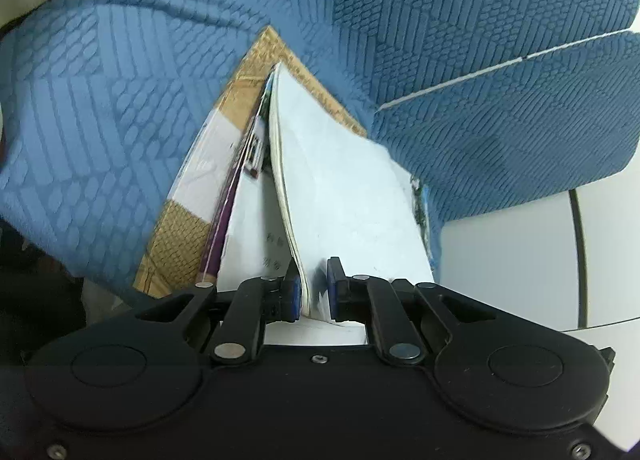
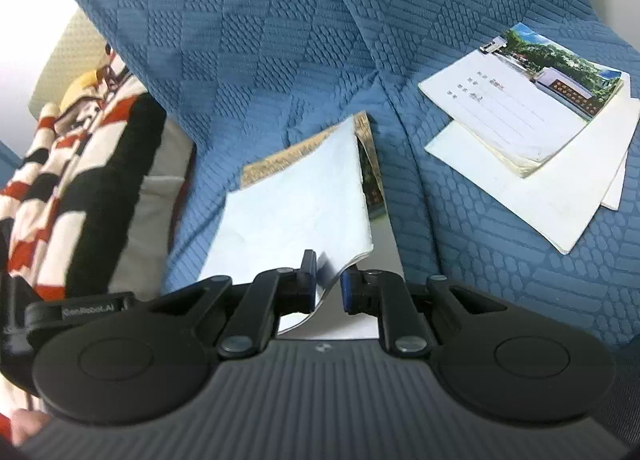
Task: Organize objects
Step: 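Lower the white booklet onto the stack and open both grippers, then pull both grippers back from the book stack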
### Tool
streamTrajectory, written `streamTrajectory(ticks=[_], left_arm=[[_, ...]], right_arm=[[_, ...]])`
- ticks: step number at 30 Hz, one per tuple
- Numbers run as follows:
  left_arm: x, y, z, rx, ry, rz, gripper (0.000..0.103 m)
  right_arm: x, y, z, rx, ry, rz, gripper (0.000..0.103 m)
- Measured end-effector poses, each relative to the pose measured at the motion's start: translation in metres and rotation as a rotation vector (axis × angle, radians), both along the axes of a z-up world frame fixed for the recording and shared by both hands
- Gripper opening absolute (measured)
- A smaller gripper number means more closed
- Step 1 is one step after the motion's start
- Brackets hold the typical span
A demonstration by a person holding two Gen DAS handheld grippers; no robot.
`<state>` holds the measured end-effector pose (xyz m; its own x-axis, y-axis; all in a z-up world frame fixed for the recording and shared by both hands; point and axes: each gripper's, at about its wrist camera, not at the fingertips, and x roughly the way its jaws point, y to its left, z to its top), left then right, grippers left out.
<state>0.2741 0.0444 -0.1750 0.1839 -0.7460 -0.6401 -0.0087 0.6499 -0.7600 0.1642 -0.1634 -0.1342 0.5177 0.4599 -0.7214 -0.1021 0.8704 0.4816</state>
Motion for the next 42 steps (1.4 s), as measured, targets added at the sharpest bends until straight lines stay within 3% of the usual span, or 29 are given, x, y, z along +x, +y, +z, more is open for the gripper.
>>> streamTrajectory(ticks=[8, 17, 19, 20, 22, 24, 26, 33, 39, 42], left_arm=[[-0.007, -0.006, -0.008, 0.053, -0.007, -0.015, 0.01], [-0.008, -0.006, 0.005, 0.085, -0.042, -0.033, 0.012], [-0.011, -0.006, 0.013, 0.105, -0.065, -0.045, 0.028], [-0.013, -0.006, 0.018, 0.115, -0.08, -0.046, 0.042], [-0.016, -0.008, 0.028, 0.129, -0.118, -0.05, 0.044], [-0.021, -0.007, 0.04, 0.149, -0.148, -0.055, 0.053], [-0.026, -0.006, 0.055, 0.165, -0.191, -0.062, 0.059], [-0.049, -0.01, 0.116, 0.186, -0.349, -0.077, 0.081], [-0.077, -0.022, 0.171, 0.191, -0.479, -0.114, 0.094], [-0.091, -0.027, 0.192, 0.185, -0.534, -0.138, 0.1]], right_arm=[[-0.006, 0.009, -0.016, -0.075, 0.011, 0.044, 0.017], [-0.008, 0.009, -0.014, -0.076, 0.02, 0.06, 0.018], [-0.009, 0.009, -0.011, -0.078, 0.022, 0.067, 0.027], [-0.009, 0.009, -0.009, -0.085, 0.022, 0.071, 0.031], [-0.01, 0.009, -0.004, -0.096, 0.025, 0.076, 0.057], [-0.014, 0.008, 0.002, -0.088, 0.016, 0.09, 0.072], [-0.018, 0.005, 0.01, -0.085, -0.002, 0.105, 0.08], [-0.035, -0.007, 0.055, -0.125, -0.1, 0.095, 0.084], [-0.053, -0.022, 0.103, -0.139, -0.217, 0.077, 0.097], [-0.065, -0.032, 0.125, -0.132, -0.266, 0.07, 0.097]])
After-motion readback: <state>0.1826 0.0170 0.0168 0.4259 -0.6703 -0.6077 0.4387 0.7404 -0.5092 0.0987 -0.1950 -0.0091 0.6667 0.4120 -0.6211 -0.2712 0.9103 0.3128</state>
